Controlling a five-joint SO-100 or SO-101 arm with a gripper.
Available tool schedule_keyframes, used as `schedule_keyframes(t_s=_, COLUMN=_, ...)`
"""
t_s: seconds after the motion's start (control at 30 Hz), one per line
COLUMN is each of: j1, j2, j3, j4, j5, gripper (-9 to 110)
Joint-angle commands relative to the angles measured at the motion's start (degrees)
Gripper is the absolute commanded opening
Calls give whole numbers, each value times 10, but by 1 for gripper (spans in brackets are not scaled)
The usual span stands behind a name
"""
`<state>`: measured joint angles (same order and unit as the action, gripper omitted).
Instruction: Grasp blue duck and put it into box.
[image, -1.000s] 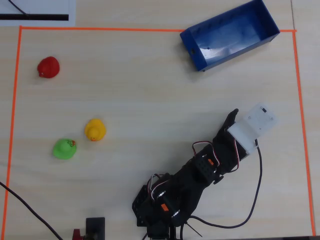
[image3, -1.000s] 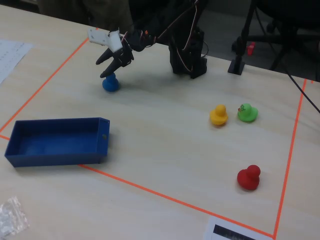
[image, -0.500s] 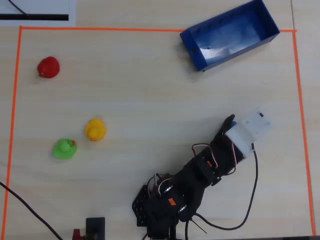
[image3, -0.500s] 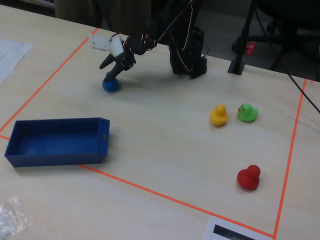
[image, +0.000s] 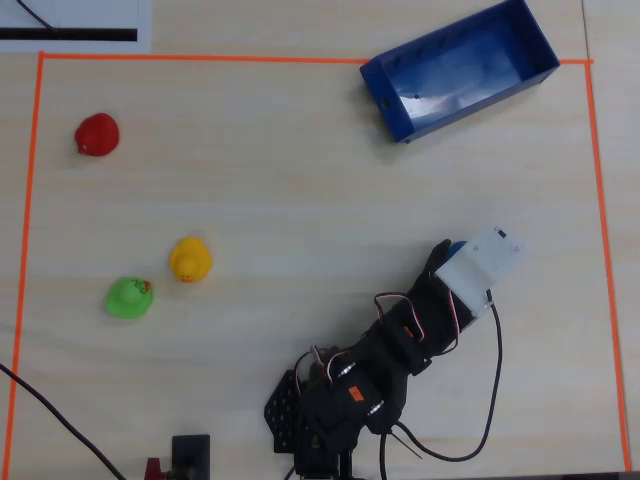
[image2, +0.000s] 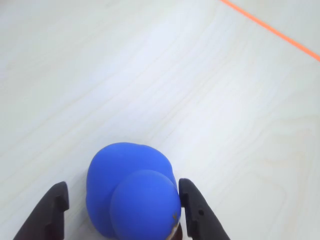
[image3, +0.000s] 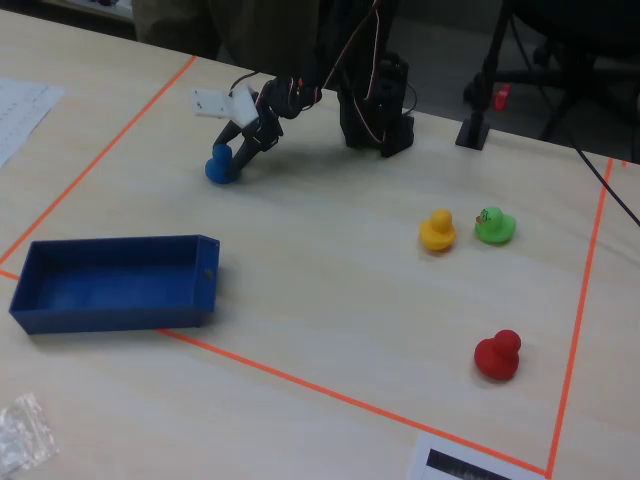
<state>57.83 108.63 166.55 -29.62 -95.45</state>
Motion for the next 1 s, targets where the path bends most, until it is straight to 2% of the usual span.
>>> schedule_keyframes(t_s=0.0, j1=0, j2=-3, j3=-8, j4=-14, j5=-2, gripper=26)
schedule_keyframes(t_s=0.03, j1=2, j2=-4, j3=-11, j4=-5, j5=-3, gripper=18)
schedule_keyframes(t_s=0.07, j1=2, j2=-6, j3=-16, j4=5, j5=2, gripper=5)
schedule_keyframes(t_s=0.1, j1=4, j2=-7, j3=-21, j4=20, j5=4, gripper=0)
schedule_keyframes(t_s=0.27, j1=13, j2=-6, j3=-19, j4=34, j5=-1, gripper=0)
schedule_keyframes(t_s=0.47, j1=-5, j2=17, j3=-81, j4=34, j5=83, gripper=0)
schedule_keyframes(t_s=0.67, j1=-36, j2=33, j3=-296, j4=266, j5=171, gripper=0)
schedule_keyframes(t_s=0.97, j1=-53, j2=45, j3=-336, j4=294, j5=182, gripper=0)
